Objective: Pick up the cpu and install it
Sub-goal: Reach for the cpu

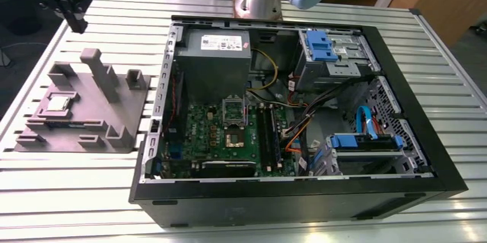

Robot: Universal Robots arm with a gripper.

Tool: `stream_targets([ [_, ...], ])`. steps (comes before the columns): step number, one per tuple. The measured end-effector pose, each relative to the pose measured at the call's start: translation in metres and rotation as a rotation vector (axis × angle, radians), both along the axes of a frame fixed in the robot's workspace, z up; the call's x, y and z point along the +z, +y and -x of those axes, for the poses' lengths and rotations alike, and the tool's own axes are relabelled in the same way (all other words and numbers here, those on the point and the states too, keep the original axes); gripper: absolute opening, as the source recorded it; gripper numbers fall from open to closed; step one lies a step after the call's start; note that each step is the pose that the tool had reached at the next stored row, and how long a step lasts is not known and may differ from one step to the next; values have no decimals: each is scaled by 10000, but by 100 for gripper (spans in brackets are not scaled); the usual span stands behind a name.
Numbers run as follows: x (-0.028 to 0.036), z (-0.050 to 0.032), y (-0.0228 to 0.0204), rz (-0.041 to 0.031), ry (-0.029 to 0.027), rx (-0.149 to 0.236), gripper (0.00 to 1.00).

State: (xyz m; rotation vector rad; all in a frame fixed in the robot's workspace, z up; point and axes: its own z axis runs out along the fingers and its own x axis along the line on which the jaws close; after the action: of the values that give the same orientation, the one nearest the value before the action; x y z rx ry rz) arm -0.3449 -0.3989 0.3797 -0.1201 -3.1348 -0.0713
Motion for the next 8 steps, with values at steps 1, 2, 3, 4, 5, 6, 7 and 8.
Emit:
stream_targets([
  [1, -1, 33, 0, 0, 0, 0, 10],
  [2, -1, 67, 0, -1, 0, 0, 10],
  [3, -2, 101, 0, -1, -1, 0, 10],
  [4, -2, 135, 0, -1, -1, 1, 10],
  [5, -2, 171, 0, 0, 0, 2, 10],
  [6, -3, 207, 0, 0, 0, 1, 10],
  [7, -3, 243, 0, -1, -1, 1, 10],
  [8, -4, 278, 0, -1, -1, 1, 10],
])
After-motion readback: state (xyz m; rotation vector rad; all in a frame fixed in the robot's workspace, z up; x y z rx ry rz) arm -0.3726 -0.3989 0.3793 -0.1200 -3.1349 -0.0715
